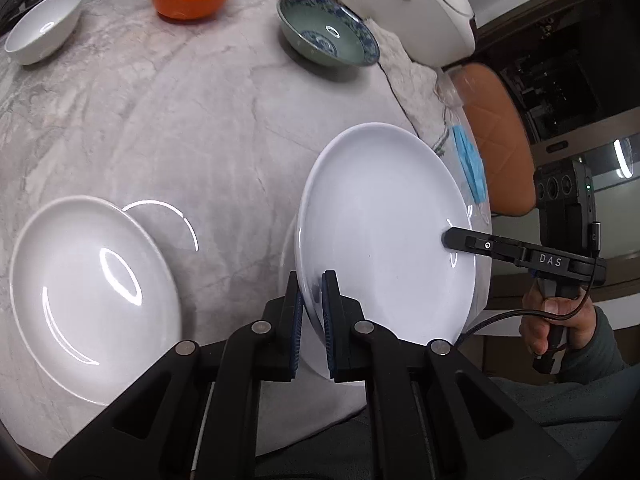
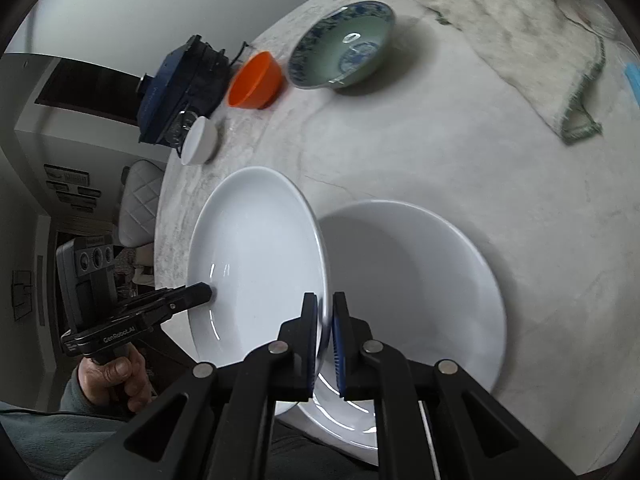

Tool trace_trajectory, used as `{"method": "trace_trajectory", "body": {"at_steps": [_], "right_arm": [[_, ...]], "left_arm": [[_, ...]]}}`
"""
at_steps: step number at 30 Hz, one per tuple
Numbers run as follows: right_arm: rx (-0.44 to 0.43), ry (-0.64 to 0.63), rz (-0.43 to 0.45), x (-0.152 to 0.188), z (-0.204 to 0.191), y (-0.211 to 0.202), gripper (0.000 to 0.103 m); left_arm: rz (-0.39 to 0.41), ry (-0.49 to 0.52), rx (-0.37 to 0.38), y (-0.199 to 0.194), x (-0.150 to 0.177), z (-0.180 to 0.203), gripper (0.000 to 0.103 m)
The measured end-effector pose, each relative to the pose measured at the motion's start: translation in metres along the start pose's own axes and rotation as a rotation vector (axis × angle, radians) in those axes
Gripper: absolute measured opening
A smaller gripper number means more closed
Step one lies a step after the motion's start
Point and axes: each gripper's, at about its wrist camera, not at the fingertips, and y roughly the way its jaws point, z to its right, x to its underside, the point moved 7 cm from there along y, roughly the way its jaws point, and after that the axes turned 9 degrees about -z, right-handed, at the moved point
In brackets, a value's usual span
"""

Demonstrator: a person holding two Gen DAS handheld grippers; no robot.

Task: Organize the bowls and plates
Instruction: 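Carry the medium plate with both grippers and lower it onto the large plate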

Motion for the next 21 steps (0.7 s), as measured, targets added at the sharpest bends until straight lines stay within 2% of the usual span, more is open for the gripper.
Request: {"method": "trace_trajectory", "body": {"at_steps": [6,13,21], "right_arm": [[0.013,-0.008,-0.019,0.018,0.045,0.005,0.01],[0.074,-0.071,-0.05,0.027,0.064,0.022,0.01],[0.115,-0.127,-0.05,0.027,0.068,0.027,0.01]], "left_arm": [[-0.051,-0.013,-0.057,0.052,0.019,0.019,0.009],[-0.057,-0.034,-0.133,0.087,0.021,0.017,0.01],[-0.039,-0.033,-0.166,0.094,0.022,0.019,0.011]]}}
